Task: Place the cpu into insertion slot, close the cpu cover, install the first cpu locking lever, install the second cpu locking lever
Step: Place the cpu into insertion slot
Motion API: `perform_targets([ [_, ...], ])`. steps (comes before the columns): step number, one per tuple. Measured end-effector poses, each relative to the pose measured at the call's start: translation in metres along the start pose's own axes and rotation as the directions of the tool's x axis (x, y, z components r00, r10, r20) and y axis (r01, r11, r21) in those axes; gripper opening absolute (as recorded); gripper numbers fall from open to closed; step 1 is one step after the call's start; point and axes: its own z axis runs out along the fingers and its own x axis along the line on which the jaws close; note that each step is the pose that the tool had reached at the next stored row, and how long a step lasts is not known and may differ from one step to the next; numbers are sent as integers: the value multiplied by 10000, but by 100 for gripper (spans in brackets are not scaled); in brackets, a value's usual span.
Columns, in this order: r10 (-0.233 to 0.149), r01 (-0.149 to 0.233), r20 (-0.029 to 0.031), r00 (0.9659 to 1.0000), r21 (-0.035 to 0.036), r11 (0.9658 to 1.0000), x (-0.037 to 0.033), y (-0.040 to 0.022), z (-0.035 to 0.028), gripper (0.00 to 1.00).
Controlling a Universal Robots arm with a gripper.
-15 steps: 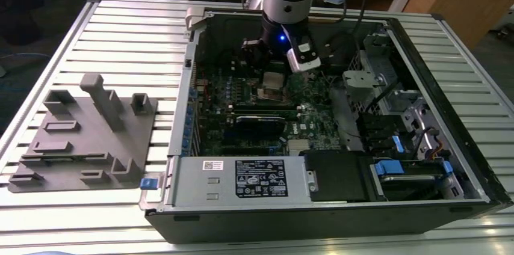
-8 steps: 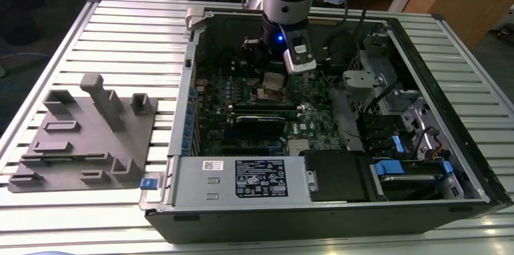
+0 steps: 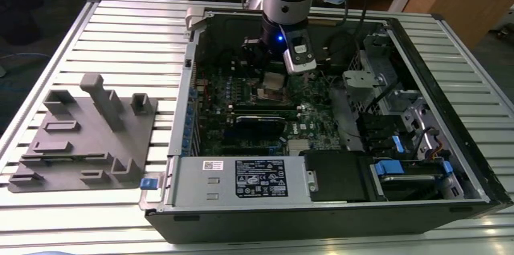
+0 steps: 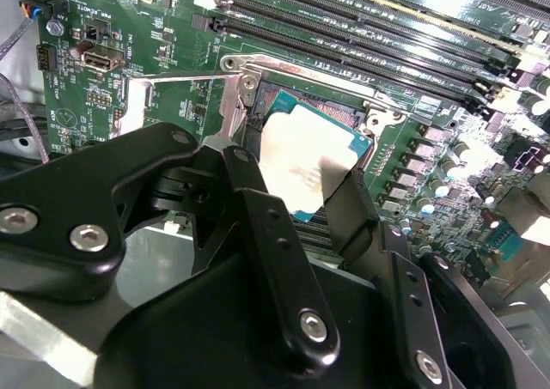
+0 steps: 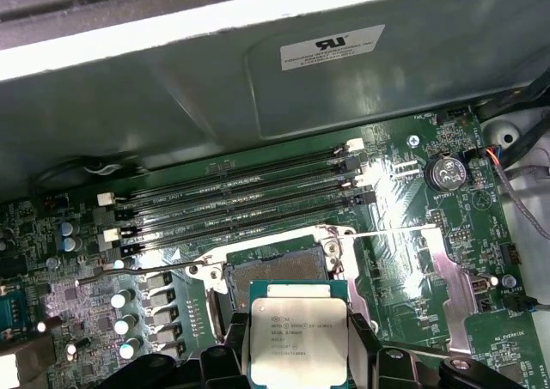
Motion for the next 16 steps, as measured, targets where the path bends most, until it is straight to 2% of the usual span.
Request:
perform_targets([
  [6,17,-17,2,10000,1,10000,0,0,0,54],
  [10,402,-402,36,9992,6,9992,0,0,3,54],
  [16,451,-451,40,9990,7,9990,0,0,3,54],
])
